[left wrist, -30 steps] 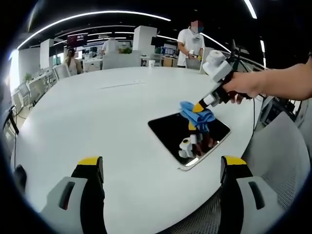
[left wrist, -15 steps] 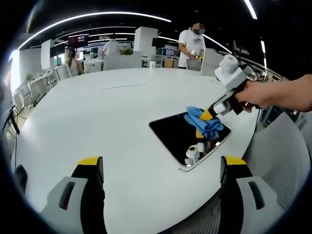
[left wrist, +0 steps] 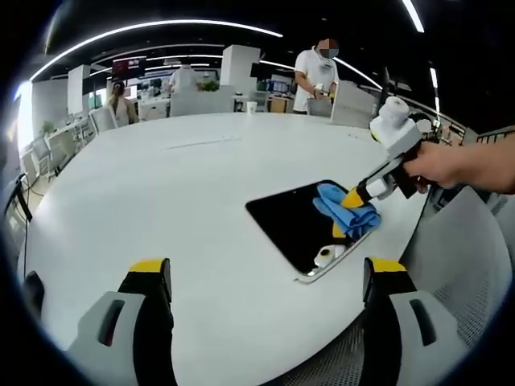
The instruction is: Wipe the mirror surface with the cleaning cloth until all visible marks leave the cleaned area.
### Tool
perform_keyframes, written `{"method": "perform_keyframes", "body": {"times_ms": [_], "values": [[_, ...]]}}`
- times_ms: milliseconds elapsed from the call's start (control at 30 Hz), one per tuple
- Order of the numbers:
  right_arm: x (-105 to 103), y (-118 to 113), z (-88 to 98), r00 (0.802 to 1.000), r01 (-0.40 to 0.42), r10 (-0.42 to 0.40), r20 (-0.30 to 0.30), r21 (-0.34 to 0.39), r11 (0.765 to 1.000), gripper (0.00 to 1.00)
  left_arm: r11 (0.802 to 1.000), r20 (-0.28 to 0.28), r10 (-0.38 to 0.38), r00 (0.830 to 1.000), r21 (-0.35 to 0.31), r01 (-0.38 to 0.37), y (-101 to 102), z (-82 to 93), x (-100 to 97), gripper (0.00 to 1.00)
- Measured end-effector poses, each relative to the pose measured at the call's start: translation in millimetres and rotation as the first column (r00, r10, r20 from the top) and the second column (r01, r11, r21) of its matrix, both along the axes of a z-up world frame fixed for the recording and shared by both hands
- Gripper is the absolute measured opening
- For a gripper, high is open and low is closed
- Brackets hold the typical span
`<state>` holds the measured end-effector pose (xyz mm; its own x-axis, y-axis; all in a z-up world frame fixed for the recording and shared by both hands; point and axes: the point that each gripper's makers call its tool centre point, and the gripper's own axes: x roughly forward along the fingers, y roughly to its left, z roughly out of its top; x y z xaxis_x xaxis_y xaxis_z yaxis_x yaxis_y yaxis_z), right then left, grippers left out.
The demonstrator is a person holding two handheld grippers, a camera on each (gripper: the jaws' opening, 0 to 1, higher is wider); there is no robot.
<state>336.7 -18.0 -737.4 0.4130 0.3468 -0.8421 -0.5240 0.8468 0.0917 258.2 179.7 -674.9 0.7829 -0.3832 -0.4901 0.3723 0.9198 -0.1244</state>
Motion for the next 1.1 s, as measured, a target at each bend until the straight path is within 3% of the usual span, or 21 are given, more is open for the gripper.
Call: {"method": "perform_keyframes", "body": {"times_ms": [1100], "values": [[-51.5,-9.1,0.9,1.0,-0.004,0.005,-0.011,0.063,0.998,0.02,1.0,0.0,-0.01,1.0,-0.005,0.01,-2.1,1.7,-0.7,0.98]]}}
